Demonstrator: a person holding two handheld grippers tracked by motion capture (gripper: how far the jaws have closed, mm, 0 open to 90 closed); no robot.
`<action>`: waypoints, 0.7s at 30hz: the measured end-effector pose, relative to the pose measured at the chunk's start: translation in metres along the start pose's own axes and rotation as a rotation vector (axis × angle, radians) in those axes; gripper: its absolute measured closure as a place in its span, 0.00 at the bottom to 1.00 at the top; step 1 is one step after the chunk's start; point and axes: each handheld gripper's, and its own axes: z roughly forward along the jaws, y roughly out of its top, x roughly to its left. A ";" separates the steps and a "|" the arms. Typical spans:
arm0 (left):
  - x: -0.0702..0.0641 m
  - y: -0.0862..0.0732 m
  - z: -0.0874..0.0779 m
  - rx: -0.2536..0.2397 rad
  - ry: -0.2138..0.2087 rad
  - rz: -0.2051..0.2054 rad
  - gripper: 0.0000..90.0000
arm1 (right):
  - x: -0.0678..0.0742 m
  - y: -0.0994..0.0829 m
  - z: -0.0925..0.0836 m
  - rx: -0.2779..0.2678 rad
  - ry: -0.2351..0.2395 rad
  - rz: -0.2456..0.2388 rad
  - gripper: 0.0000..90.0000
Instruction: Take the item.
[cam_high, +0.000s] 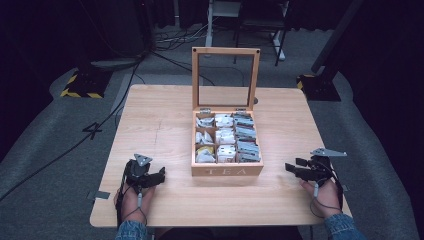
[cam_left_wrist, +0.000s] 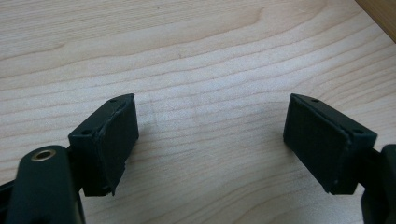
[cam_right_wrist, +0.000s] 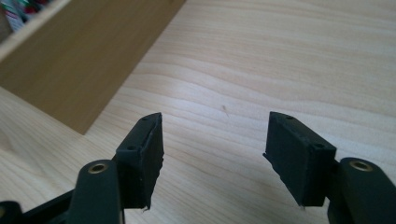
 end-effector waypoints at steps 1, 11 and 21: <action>0.000 0.000 0.000 0.000 0.000 0.000 0.21 | 0.001 0.001 -0.002 -0.009 0.000 -0.014 0.41; 0.000 0.000 0.000 -0.001 0.000 -0.001 0.21 | 0.016 0.014 -0.028 -0.163 -0.015 -0.115 0.41; -0.001 -0.001 -0.001 -0.001 -0.004 -0.001 0.21 | 0.028 0.019 -0.042 -0.246 -0.004 -0.175 0.41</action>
